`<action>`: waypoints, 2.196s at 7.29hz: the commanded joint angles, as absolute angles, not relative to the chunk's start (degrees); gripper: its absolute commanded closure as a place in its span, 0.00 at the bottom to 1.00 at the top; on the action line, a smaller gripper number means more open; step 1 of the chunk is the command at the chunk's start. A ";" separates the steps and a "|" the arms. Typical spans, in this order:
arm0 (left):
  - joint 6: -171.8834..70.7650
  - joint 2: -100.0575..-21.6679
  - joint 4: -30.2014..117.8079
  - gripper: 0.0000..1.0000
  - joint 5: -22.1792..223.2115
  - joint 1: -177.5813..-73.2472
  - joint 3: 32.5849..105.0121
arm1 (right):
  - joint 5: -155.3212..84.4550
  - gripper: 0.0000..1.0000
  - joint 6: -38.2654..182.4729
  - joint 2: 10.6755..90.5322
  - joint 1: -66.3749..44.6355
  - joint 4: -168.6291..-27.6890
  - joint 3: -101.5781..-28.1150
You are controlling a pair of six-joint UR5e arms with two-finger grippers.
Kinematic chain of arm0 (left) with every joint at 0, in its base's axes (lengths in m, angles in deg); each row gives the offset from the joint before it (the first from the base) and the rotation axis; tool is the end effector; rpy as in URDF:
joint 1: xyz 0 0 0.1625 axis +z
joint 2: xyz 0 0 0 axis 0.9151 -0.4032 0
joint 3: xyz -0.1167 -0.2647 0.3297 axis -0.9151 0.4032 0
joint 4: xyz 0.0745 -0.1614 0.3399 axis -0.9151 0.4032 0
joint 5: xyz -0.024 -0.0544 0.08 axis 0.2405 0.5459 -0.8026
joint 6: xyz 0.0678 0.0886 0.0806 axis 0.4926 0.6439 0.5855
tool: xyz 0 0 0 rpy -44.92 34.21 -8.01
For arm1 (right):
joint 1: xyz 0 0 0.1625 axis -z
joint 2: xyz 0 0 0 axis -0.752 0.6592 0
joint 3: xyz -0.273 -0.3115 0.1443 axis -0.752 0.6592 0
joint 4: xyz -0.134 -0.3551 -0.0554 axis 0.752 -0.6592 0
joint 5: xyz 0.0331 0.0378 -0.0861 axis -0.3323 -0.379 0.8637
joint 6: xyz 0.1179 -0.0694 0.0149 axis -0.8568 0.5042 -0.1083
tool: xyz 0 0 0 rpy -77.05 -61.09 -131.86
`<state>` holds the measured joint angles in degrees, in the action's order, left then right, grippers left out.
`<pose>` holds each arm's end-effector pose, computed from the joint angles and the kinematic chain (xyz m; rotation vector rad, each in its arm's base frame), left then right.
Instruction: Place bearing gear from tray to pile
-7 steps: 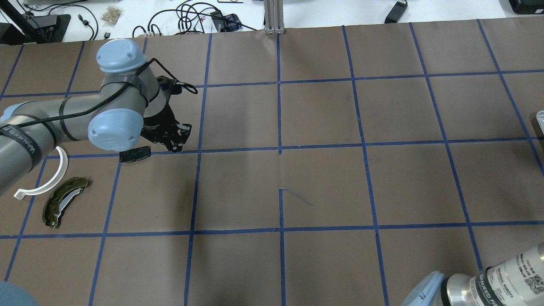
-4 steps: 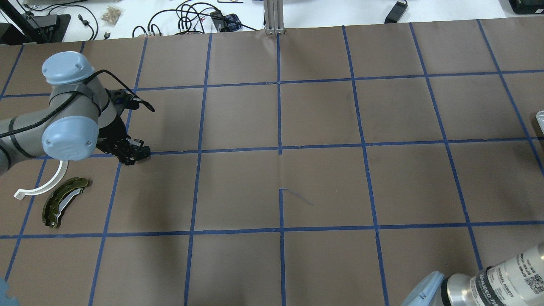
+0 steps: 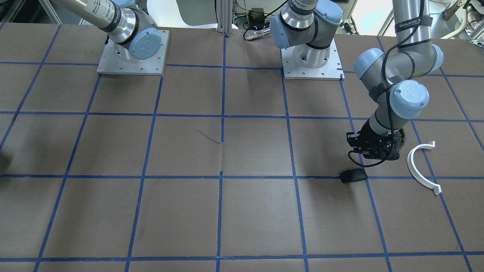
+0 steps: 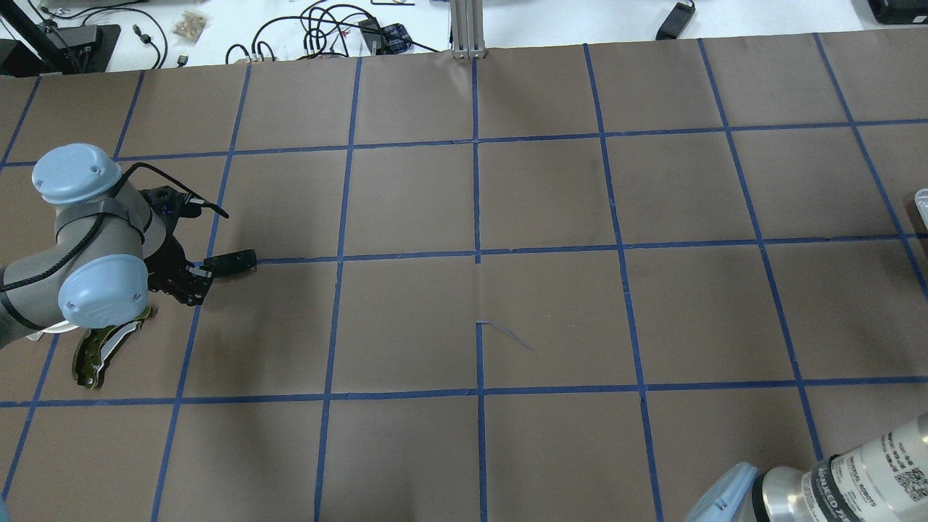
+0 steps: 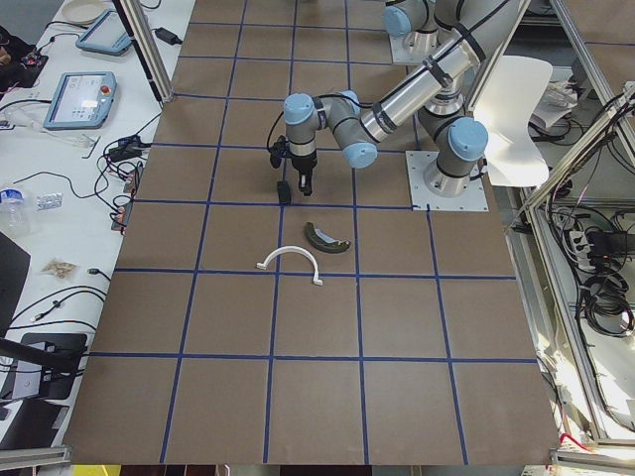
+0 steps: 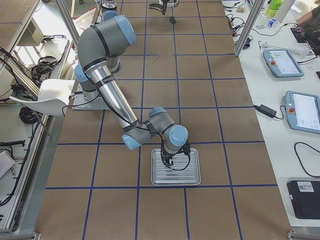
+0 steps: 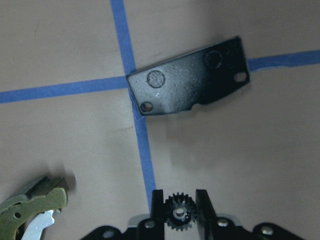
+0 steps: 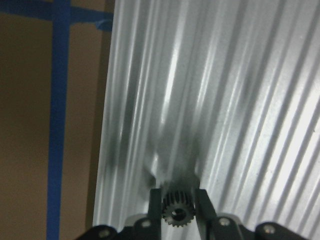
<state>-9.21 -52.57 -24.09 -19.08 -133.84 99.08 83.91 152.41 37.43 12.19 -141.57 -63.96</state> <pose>0.0654 -0.4580 0.2115 0.1132 3.0163 0.1105 -0.4285 -0.4651 0.1752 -0.2894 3.1001 0.2207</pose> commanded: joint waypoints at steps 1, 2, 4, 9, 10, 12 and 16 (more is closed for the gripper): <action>-9.11 -52.43 -24.93 0.00 -17.54 -131.62 99.73 | 84.00 0.91 152.41 37.40 12.11 -141.47 -63.87; -9.11 -52.34 -24.93 0.00 -17.35 -131.87 99.47 | 84.09 1.00 152.41 37.57 12.11 -141.30 -63.79; -9.90 -51.12 -24.23 0.00 -13.52 -133.01 99.21 | 86.81 1.00 152.41 39.23 12.11 -140.60 -63.35; -32.89 -50.32 -13.90 0.00 -11.37 -147.31 90.46 | 81.11 1.00 146.20 48.44 5.28 -129.62 -63.61; -38.58 -50.23 -6.81 0.00 -11.28 -150.91 85.11 | 79.89 1.00 141.04 50.91 0.47 -125.17 -63.78; -43.46 -48.31 9.97 0.00 -10.05 -157.77 71.94 | 76.21 1.00 125.15 55.83 -9.81 -117.85 -64.74; -44.18 -43.74 18.49 0.00 -8.74 -160.79 63.34 | 71.09 1.00 94.20 56.03 -32.12 -122.21 -69.41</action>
